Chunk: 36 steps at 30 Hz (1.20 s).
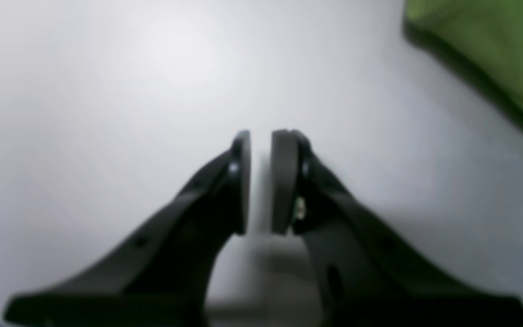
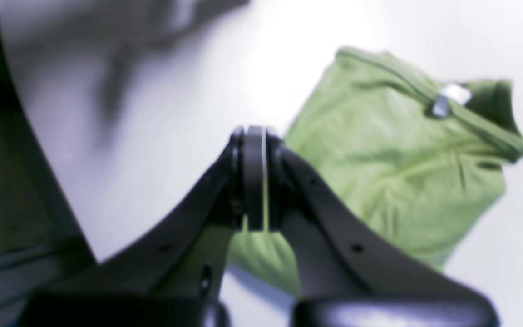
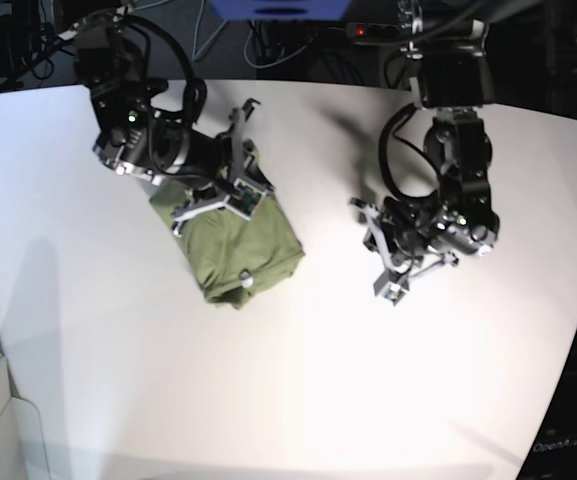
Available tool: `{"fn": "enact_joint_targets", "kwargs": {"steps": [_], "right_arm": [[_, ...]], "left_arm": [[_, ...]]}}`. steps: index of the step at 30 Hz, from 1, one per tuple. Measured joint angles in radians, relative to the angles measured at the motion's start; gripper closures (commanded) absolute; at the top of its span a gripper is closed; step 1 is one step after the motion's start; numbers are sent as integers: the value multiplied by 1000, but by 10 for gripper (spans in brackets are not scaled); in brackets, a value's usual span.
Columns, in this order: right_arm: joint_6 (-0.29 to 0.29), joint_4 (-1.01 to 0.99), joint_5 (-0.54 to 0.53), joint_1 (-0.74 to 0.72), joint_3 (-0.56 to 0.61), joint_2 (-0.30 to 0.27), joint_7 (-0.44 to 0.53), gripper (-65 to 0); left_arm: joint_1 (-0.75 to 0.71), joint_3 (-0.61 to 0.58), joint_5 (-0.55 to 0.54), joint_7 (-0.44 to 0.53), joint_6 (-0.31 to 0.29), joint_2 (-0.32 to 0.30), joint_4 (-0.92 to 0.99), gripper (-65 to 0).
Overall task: Fold the T-shirt properly
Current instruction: 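Push the bundle sides inward with both grippers to square it, then press the bundle side with the left gripper while the right arm withdraws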
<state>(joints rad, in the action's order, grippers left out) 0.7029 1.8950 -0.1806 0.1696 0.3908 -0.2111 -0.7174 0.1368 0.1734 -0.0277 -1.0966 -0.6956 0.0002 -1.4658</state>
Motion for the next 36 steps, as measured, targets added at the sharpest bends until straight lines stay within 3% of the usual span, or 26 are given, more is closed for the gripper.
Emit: {"fn": "enact_joint_targets", "kwargs": {"steps": [7, 12, 22, 28, 36], "right_arm": [[0, -1, 7, 0, -122, -88, 0, 0], [0, -1, 6, 16, -274, -129, 13, 0], [0, -5, -1, 161, -669, -119, 13, 0], [-2, -6, 1, 270, -837, -29, 79, 0], [0, -6, -2, 414, -922, 108, 174, 0]], "left_arm": [[-37, -32, 3, 5, 0, 51, -16, -78], [-19, -98, 4, 77, -1, 112, -3, -78], [93, -106, 4, 214, 0, 120, 270, -78], [184, -107, 1, 323, 1, 122, 443, -78], [258, -106, 1, 417, 4, 142, 591, -78]]}}
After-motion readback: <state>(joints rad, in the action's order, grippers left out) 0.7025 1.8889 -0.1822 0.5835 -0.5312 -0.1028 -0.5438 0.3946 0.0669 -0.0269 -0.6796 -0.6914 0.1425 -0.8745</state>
